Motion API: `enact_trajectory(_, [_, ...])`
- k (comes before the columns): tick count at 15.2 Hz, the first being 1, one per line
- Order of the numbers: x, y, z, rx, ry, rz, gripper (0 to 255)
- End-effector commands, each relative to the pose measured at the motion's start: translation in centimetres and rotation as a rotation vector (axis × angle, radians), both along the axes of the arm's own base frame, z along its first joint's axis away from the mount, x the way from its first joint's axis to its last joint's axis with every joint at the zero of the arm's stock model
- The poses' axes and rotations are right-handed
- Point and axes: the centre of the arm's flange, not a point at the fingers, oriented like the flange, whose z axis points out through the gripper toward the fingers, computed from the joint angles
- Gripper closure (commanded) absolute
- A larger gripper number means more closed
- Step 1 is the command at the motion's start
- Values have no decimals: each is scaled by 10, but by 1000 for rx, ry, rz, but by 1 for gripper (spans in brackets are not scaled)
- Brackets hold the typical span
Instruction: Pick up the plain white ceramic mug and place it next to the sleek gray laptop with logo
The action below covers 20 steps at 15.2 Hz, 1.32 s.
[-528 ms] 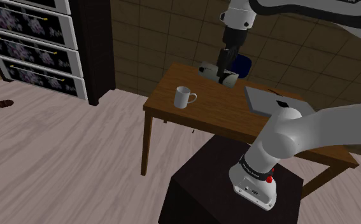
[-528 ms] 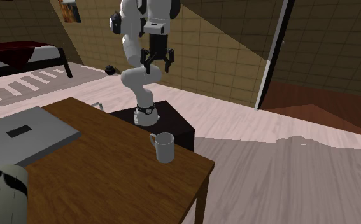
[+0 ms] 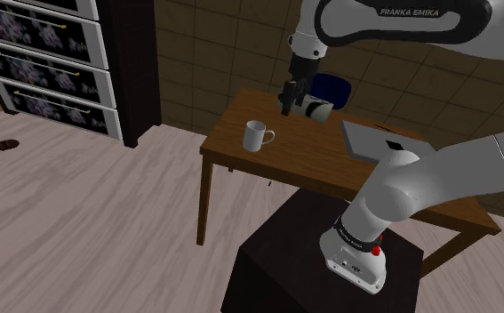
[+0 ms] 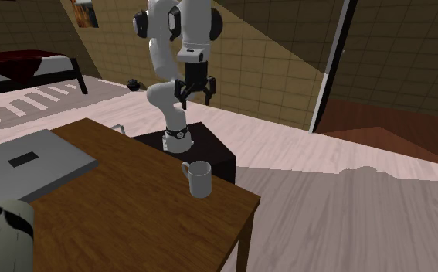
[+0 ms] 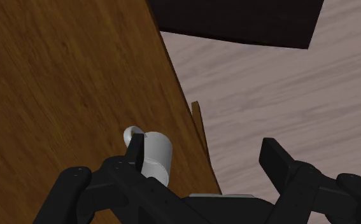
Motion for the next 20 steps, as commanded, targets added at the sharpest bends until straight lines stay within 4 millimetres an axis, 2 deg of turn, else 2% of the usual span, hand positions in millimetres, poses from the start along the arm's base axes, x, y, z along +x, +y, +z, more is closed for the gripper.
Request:
enact_trajectory(1, [16,-5,-20,7,-15,-8,0])
enact_trajectory(14, [132,-29,-133,52,-93,-62,0])
enact_trajectory(20, [134,-29,-160,53,-94,-62,0])
